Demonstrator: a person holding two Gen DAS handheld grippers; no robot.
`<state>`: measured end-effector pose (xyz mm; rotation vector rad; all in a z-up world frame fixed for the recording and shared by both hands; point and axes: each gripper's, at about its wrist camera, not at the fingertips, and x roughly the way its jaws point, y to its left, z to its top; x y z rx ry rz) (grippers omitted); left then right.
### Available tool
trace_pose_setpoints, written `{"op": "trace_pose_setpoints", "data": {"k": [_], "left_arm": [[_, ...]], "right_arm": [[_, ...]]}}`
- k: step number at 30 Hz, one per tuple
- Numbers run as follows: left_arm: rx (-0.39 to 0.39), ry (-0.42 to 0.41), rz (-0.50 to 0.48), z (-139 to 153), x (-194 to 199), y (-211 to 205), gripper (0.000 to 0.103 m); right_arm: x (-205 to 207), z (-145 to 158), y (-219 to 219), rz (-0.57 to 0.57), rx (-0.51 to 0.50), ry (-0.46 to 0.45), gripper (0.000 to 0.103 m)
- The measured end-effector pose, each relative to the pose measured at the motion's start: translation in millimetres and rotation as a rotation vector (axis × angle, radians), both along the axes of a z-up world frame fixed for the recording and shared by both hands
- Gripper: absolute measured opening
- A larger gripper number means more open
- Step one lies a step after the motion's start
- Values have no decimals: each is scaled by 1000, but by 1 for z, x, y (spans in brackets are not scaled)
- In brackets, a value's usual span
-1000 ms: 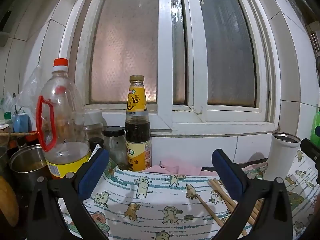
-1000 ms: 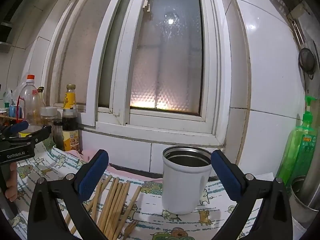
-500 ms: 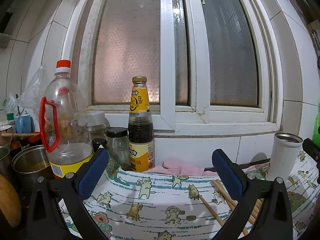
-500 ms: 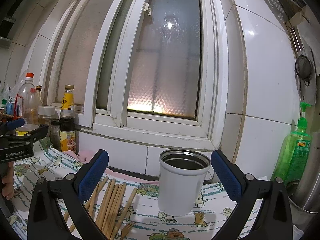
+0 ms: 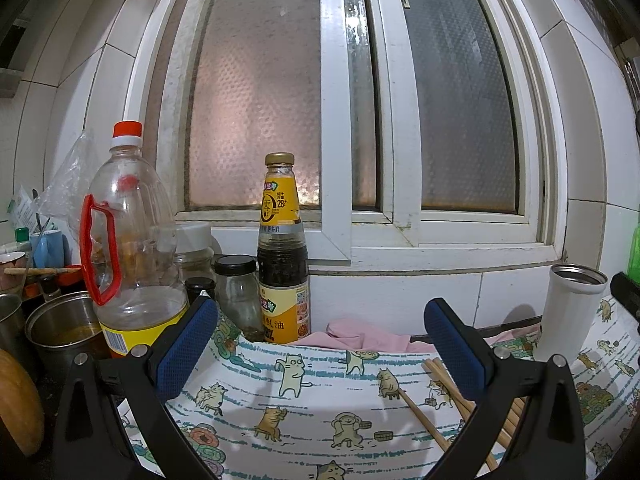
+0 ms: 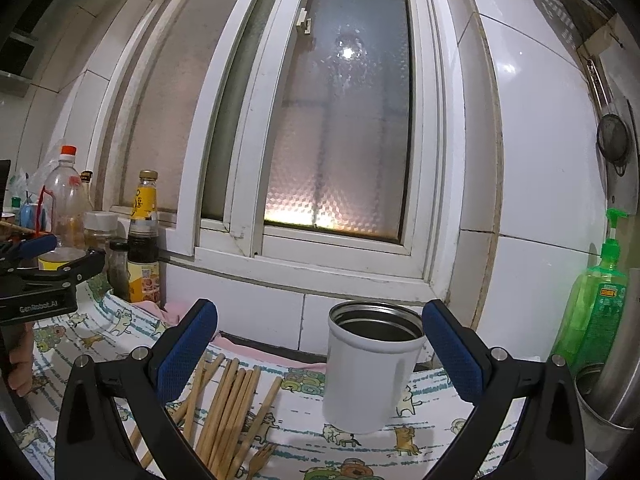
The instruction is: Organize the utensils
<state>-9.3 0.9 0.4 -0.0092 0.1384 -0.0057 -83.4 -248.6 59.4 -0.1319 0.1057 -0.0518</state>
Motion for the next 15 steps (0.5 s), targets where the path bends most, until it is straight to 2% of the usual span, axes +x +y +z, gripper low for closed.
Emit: {"op": "trace_pose_setpoints", "data": {"k": [2, 15], "left_arm": [[1, 2, 1, 0, 1, 0, 103], [6, -16, -8, 1, -2, 2, 103]], "right_arm": [[-2, 1, -1, -42, -5, -14, 103], [0, 0, 0, -55, -13, -3, 103]]}}
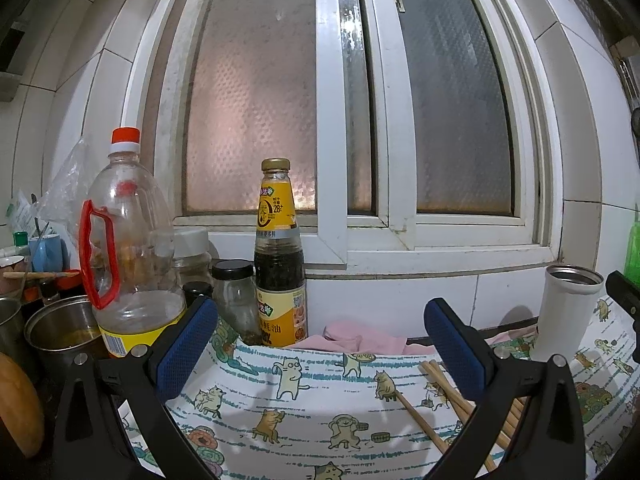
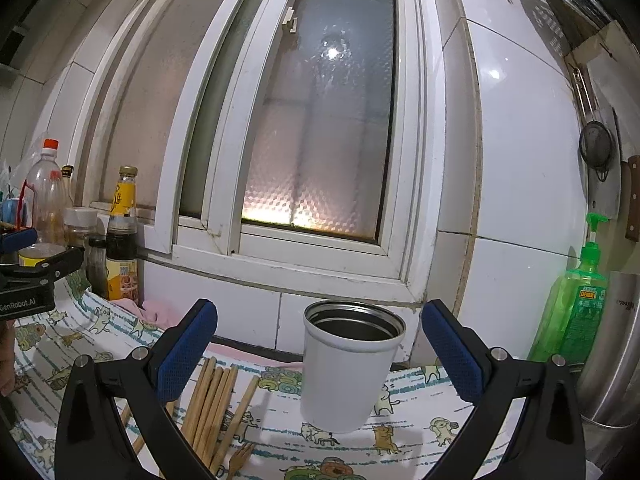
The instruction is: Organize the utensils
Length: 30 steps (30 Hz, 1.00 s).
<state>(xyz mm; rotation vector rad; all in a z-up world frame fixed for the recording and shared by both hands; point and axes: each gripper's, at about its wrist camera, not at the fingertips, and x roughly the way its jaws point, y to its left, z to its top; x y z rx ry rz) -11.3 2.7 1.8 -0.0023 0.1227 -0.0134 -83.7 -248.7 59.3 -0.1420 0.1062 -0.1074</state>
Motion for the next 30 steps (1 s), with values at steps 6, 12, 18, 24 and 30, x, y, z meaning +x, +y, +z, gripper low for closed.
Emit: {"op": "trace_pose_setpoints", "data": {"k": [6, 12, 18, 24, 30], "left_arm": [[5, -3, 2, 1, 0, -2, 103], [8, -1, 4, 1, 0, -2, 103], [9, -1, 4, 1, 0, -2, 103], [11, -2, 6, 1, 0, -3, 103], [10, -2, 7, 1, 0, -4, 103]], "right_arm": [[0, -1, 2, -13, -11, -2, 103], [2, -2, 1, -21, -12, 7, 103], [4, -3, 1, -23, -17, 20, 103], [5, -3, 2, -25, -18, 21, 103], [4, -3, 2, -26, -18, 20, 103]]}}
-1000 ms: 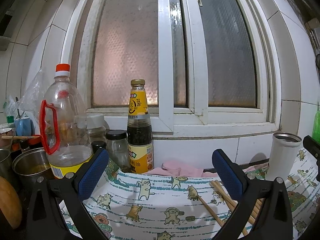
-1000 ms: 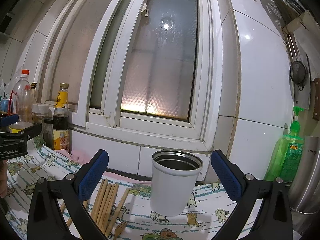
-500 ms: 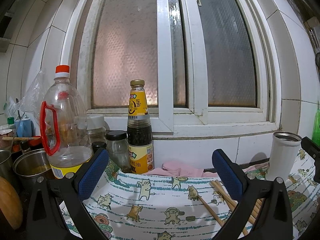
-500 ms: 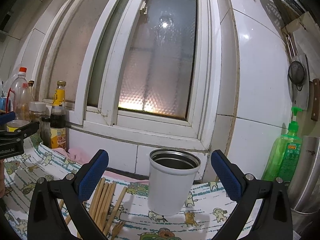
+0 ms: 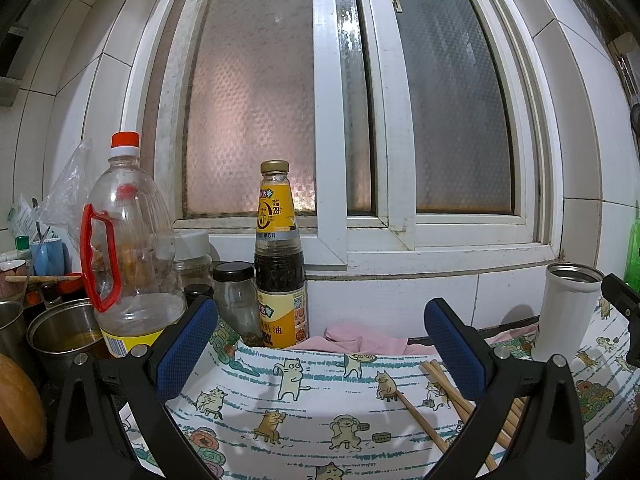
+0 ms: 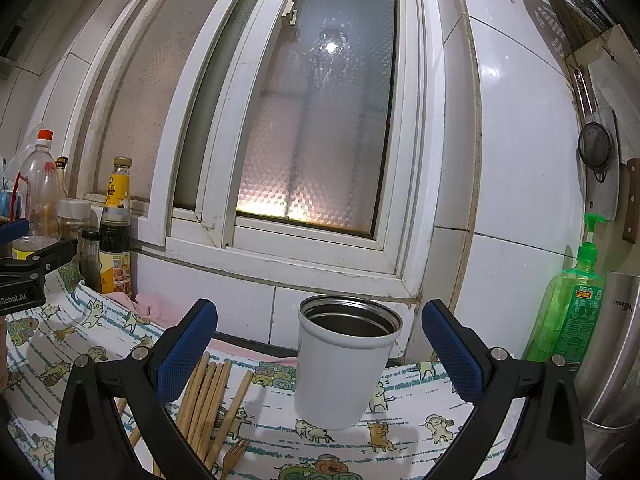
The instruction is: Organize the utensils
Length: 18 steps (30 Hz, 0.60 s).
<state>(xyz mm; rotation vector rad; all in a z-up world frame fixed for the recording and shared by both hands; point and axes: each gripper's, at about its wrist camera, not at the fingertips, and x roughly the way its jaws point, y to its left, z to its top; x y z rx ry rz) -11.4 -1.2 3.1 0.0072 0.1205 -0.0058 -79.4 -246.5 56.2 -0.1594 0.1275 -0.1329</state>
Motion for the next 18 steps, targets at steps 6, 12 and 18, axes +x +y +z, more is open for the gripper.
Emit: {"op": "trace_pose_setpoints", "data": {"k": [6, 12, 18], "left_arm": [[1, 1, 2, 0, -1, 0, 103], [2, 1, 2, 0, -2, 1, 103], [7, 2, 7, 1, -1, 0, 103]], "right_arm": [[1, 0, 0, 0, -2, 1, 103], [1, 0, 0, 0, -1, 1, 103], [1, 0, 0, 0, -1, 2, 103]]}}
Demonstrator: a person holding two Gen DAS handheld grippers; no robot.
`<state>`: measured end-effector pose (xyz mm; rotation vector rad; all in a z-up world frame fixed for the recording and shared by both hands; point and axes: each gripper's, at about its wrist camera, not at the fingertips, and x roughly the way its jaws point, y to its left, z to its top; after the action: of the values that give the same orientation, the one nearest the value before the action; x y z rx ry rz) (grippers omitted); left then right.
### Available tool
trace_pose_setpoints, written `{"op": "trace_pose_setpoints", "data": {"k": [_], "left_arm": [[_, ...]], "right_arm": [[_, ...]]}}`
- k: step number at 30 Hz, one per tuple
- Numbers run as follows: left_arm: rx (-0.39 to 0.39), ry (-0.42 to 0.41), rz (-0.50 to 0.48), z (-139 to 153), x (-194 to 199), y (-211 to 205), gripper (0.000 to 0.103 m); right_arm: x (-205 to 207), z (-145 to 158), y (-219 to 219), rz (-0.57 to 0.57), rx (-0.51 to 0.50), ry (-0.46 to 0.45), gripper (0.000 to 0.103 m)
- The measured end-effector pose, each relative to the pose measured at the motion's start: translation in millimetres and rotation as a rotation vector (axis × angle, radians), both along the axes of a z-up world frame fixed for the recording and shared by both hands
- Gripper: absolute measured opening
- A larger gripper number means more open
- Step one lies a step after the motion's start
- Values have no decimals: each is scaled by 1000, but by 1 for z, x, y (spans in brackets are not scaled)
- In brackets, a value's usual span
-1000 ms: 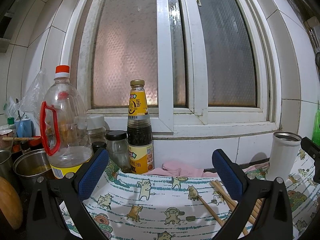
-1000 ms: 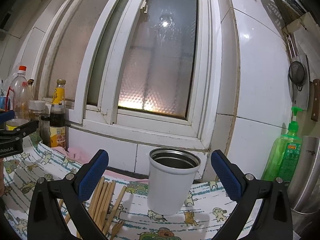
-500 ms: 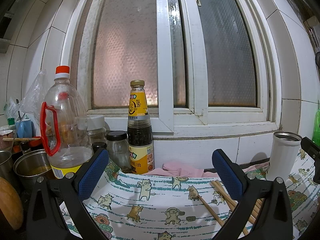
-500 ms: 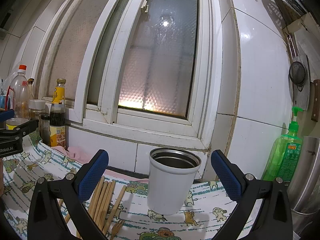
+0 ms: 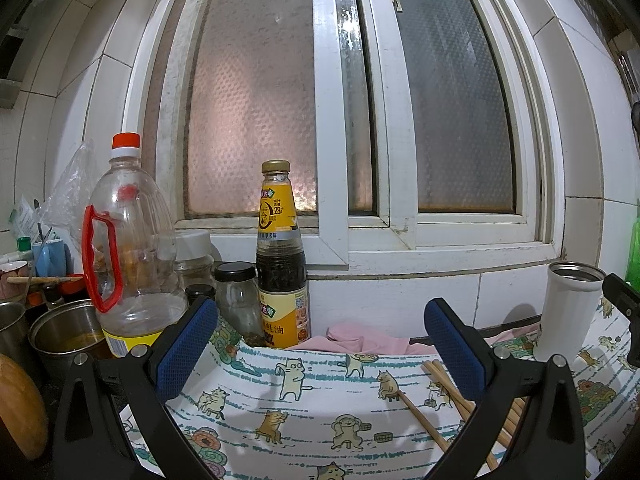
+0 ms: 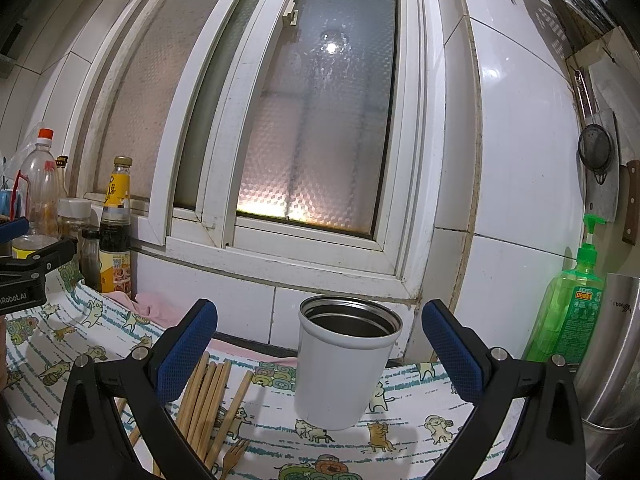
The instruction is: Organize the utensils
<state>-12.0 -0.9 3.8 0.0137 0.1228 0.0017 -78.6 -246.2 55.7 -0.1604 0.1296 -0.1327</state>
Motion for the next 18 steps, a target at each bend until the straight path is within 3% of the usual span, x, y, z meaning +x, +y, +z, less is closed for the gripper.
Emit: {"op": "trace_pose_setpoints", "data": {"k": [18], "left_arm": [[0, 24, 16, -2, 5, 1, 103]], "right_arm": [[-4, 3, -8, 16, 62, 9, 103]]}}
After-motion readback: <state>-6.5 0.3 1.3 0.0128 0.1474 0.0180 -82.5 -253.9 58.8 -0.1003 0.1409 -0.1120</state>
